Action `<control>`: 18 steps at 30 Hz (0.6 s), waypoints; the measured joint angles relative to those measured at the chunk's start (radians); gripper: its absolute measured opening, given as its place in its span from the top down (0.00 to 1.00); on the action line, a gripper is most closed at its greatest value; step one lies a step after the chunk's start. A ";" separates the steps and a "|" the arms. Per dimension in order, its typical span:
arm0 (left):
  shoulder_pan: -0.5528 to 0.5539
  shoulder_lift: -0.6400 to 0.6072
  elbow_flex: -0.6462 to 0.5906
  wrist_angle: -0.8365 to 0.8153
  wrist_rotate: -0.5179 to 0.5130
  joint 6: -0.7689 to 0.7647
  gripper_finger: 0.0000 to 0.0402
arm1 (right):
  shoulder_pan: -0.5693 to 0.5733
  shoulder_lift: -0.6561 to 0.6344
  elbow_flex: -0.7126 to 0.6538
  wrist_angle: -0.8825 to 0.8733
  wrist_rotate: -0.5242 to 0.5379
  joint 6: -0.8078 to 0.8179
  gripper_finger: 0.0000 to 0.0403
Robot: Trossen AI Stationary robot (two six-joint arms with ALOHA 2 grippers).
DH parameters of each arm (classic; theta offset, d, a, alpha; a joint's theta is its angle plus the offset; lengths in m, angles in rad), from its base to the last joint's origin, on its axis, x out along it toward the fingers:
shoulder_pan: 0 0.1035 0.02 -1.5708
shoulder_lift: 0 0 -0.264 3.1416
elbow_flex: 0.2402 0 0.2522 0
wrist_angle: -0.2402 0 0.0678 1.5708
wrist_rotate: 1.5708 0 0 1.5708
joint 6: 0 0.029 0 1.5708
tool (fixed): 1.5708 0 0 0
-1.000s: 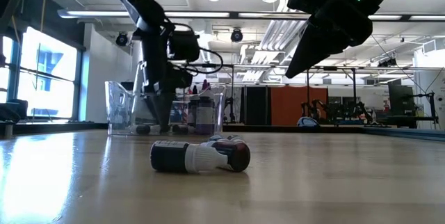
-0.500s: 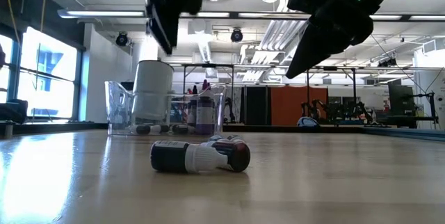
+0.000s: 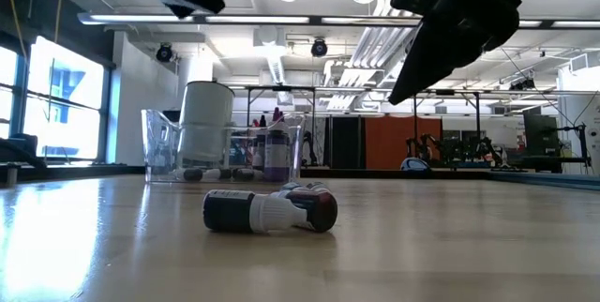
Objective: Pick & Place food coloring
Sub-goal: Put the small purple food coloring bottle into the transparent bin
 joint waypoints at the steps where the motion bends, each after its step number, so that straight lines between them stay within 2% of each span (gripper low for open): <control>1: -0.017 0.017 -0.038 0.098 0.012 0.012 0.50 | -0.002 0.000 0.000 0.008 0.001 -0.013 0.71; 5: -0.040 0.088 -0.133 0.372 0.024 0.005 0.50 | -0.010 0.000 0.000 0.043 0.020 -0.069 0.71; 10: -0.038 0.192 -0.147 0.469 0.078 0.005 0.50 | -0.016 0.000 0.000 0.065 0.017 -0.078 0.71; 13: -0.042 0.294 -0.146 0.546 0.111 0.031 0.50 | -0.015 0.000 0.000 0.063 0.014 -0.077 0.71; 16: -0.046 0.377 -0.150 0.576 0.075 0.015 0.50 | -0.015 0.000 0.000 0.061 0.007 -0.071 0.71; 18: -0.045 0.402 -0.147 0.577 0.003 -0.003 0.50 | -0.015 0.000 0.000 0.061 0.007 -0.068 0.71</control>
